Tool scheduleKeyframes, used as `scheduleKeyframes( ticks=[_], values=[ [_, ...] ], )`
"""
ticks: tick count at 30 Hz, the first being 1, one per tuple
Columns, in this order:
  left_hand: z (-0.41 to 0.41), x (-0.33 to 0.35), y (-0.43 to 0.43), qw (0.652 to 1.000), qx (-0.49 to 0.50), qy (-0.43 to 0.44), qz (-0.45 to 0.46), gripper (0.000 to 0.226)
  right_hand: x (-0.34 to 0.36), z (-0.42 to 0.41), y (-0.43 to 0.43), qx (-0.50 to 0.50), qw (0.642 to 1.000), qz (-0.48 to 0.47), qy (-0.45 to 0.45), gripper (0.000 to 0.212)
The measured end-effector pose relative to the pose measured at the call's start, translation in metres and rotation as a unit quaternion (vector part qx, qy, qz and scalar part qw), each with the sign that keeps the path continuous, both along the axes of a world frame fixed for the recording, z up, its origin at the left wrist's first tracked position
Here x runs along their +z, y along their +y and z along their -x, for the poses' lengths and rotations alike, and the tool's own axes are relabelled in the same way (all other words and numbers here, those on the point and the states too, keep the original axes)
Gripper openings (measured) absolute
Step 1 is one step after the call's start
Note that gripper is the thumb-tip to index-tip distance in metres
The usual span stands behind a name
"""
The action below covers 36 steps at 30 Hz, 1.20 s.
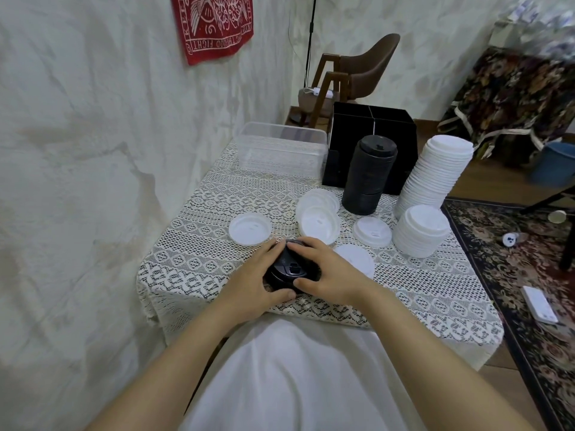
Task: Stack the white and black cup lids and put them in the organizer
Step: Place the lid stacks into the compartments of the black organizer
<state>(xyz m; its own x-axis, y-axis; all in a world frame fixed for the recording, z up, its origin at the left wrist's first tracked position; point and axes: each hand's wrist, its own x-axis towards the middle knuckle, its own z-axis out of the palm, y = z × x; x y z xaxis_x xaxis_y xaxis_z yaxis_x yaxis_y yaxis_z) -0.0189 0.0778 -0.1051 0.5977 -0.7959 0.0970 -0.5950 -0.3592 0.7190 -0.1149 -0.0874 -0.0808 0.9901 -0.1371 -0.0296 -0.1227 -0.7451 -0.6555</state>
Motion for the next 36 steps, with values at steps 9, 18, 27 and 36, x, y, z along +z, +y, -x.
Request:
scheduleKeyframes(
  ticks=[9, 18, 27, 36],
  values=[
    [-0.004, 0.002, -0.001, 0.998, -0.011, -0.045, -0.047, 0.093, -0.004, -0.002, -0.001, 0.015, 1.0, -0.001, 0.025, 0.074],
    [-0.002, 0.004, 0.001, 0.998, -0.002, -0.046, -0.037, 0.093, -0.014, 0.001, -0.002, 0.019, 1.0, 0.005, 0.016, 0.092],
    [-0.004, 0.009, 0.002, 0.999, -0.002, -0.032, -0.011, 0.089, -0.013, 0.004, -0.004, 0.024, 0.999, -0.019, -0.026, 0.093],
    [-0.002, 0.02, -0.014, 0.999, -0.036, 0.013, 0.026, 0.095, 0.001, 0.018, -0.013, -0.008, 0.997, -0.019, -0.079, 0.087]
  ],
)
